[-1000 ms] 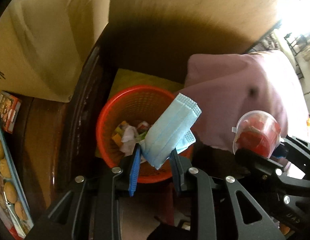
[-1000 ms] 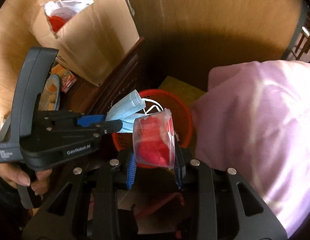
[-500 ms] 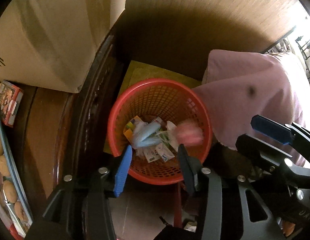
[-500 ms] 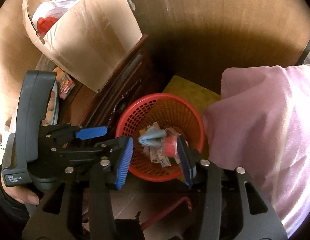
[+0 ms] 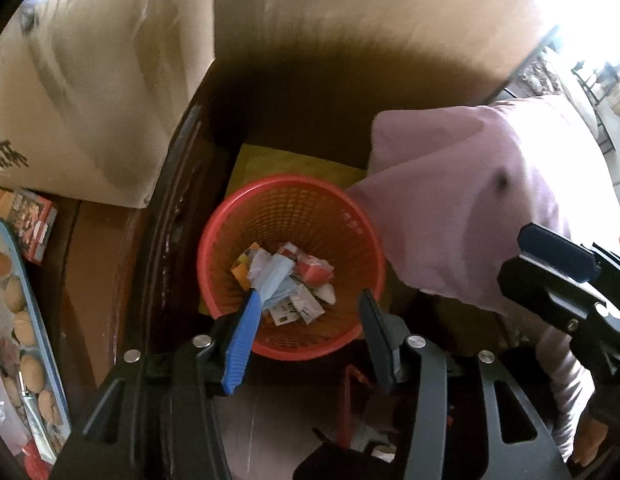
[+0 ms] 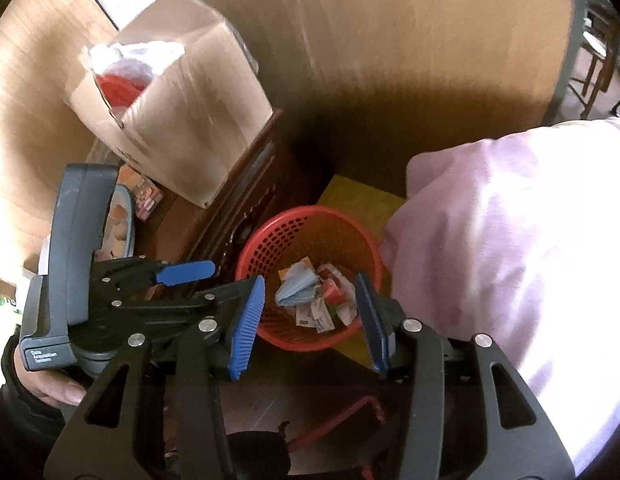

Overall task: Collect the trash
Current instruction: 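Move both tools back over the yellow net and tape roll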

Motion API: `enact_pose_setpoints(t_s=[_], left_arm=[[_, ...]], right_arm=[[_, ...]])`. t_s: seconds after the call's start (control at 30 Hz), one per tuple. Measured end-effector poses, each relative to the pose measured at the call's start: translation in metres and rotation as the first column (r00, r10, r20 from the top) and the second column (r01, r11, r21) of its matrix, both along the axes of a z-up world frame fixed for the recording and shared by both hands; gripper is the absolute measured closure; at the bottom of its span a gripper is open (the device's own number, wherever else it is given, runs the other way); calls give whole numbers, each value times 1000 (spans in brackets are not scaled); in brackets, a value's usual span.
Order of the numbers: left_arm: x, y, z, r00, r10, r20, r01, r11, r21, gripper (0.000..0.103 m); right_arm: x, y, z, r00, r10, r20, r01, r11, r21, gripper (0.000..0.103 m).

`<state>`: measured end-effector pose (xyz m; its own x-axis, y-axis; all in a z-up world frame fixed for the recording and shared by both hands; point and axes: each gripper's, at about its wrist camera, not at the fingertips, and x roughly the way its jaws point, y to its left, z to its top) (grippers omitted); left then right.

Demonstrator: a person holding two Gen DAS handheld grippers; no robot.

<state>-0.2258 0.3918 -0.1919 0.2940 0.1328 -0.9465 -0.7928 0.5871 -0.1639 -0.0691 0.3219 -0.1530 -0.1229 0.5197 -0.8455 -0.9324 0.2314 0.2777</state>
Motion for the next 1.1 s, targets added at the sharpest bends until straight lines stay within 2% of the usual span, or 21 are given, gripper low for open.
enact_pose_setpoints(t_s=[0.23, 0.37, 0.63, 0.8, 1.1], left_arm=[[21, -27, 33, 998, -59, 34, 57, 997, 60, 51], [37, -47, 52, 993, -104, 51, 99, 990, 99, 47], [85, -96, 78, 970, -233, 75, 219, 963, 154, 46], [128, -132, 88, 938, -334, 91, 314, 931, 186, 42], [210, -202, 96, 855, -498, 144, 470, 862, 192, 41]], right_arm=[[17, -43, 27, 996, -81, 23, 79, 995, 67, 53], [29, -74, 39, 990, -141, 32, 137, 985, 103, 52], [71, -154, 58, 949, -312, 51, 299, 938, 174, 47], [107, -211, 60, 894, -446, 40, 431, 881, 195, 45], [164, -305, 64, 774, -631, 51, 610, 765, 205, 42]])
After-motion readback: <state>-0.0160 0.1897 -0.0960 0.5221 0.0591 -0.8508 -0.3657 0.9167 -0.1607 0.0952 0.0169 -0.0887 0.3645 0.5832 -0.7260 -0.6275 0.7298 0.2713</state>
